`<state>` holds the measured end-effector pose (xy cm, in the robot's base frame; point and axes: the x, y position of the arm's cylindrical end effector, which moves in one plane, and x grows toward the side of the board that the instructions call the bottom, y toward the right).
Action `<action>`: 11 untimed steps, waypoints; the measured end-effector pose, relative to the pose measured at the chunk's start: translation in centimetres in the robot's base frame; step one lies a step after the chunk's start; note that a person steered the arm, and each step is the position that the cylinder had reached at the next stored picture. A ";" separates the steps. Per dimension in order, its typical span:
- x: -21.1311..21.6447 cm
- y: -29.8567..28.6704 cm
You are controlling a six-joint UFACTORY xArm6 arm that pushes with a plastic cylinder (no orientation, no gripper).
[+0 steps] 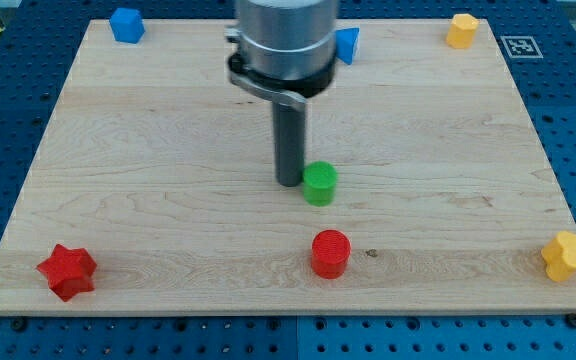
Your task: Place your arm horizontally to the yellow hexagon
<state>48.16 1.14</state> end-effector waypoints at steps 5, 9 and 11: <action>-18.3 19.0; -24.3 12.7; -24.3 9.0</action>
